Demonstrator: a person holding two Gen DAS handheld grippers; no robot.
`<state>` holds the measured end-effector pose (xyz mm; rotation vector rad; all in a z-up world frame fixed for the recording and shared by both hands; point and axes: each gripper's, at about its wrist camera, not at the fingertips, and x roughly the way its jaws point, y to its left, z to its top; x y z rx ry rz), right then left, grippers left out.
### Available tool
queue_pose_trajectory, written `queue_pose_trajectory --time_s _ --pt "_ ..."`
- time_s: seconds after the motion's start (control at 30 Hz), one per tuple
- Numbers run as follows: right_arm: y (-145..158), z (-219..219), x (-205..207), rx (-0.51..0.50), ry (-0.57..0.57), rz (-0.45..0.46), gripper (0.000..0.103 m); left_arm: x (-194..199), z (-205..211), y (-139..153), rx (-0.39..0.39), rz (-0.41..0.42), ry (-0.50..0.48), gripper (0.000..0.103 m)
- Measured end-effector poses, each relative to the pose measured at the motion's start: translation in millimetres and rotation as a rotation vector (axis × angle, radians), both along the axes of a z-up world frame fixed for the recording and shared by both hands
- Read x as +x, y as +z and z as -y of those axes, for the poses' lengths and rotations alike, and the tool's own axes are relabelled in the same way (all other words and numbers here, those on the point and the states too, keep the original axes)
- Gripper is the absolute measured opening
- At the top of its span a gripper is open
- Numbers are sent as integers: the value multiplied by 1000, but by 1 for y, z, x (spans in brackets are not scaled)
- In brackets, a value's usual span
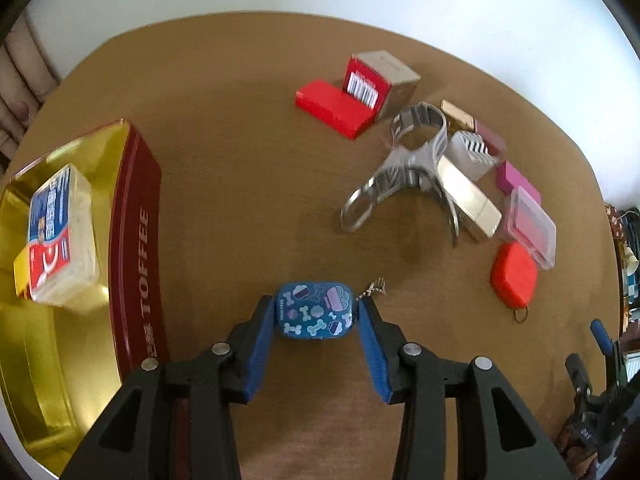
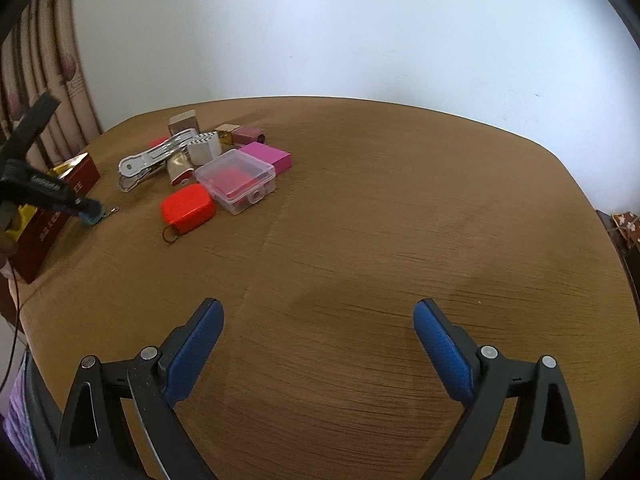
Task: Organize rigid objects
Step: 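Grasp the blue patterned keychain case with the left gripper, then place the blue case in the tray with left while right grasps the red case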
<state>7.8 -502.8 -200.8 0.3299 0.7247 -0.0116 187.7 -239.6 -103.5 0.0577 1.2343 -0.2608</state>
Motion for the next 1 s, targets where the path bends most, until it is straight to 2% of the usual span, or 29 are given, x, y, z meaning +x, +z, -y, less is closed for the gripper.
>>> queue_pose_trajectory --time_s 0.07,0.27,0.43,0.63,0.83,1.0 --pt "0 -2 2 0 1 1 95 2 3 -1 32 16 -7 43" --pt "-2 -2 4 20 6 -7 95 1 11 -1 64 61 -46 42" --pt "-3 -4 6 10 11 -23 95 10 5 -2 -4 10 -33 43" --pt "-4 -2 8 16 15 -28 95 25 -4 -2 -25 11 -37 44" --pt "-5 -5 8 16 18 -32 95 15 4 -1 5 80 -53 43" --pt "-5 -4 8 21 12 -32 95 -23 2 22 -47 196 -69 43"
